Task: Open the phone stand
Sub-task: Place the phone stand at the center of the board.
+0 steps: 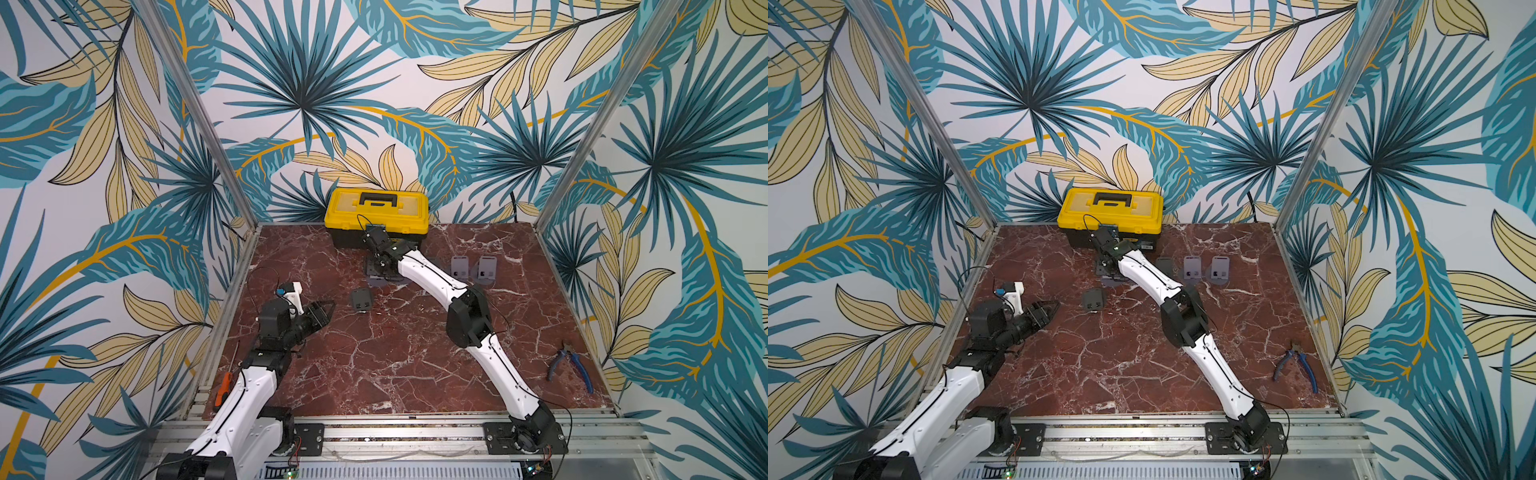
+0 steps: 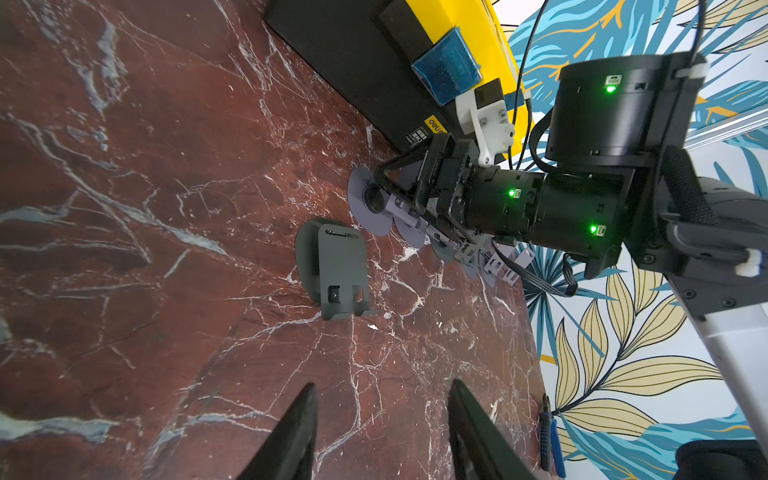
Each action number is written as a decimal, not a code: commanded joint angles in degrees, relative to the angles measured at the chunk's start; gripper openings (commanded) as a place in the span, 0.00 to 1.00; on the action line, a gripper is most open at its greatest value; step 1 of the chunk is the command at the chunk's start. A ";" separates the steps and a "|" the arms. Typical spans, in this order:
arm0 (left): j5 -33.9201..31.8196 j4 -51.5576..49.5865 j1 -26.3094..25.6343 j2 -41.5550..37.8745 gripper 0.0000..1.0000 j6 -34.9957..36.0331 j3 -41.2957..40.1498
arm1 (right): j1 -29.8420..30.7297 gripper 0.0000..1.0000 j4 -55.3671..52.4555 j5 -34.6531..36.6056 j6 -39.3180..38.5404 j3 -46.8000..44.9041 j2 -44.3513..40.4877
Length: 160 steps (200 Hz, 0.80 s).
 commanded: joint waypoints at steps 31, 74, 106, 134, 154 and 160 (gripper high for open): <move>1.36 1.53 0.59 -1.68 0.51 -0.16 0.24 | 0.50 0.75 -0.09 2.60 -1.76 -4.52 -9.81; 1.09 1.48 0.56 -2.81 0.51 -0.63 0.22 | 1.02 0.75 -0.27 1.30 -3.33 -6.54 -14.90; 0.93 1.48 0.68 -2.51 0.51 -0.77 0.41 | 1.20 0.75 -1.16 1.39 -4.59 -9.18 -19.10; 0.84 1.70 0.73 -1.87 0.51 -0.84 0.59 | 1.29 0.75 -2.29 1.01 -5.33 -11.44 -21.05; 1.06 1.90 0.77 -1.28 0.51 -0.77 0.92 | 1.31 0.75 -3.67 -0.12 -5.54 -10.90 -19.72; 1.10 1.88 0.77 -1.21 0.51 -0.77 0.94 | 1.31 0.75 -4.17 -0.46 -5.47 -10.05 -18.84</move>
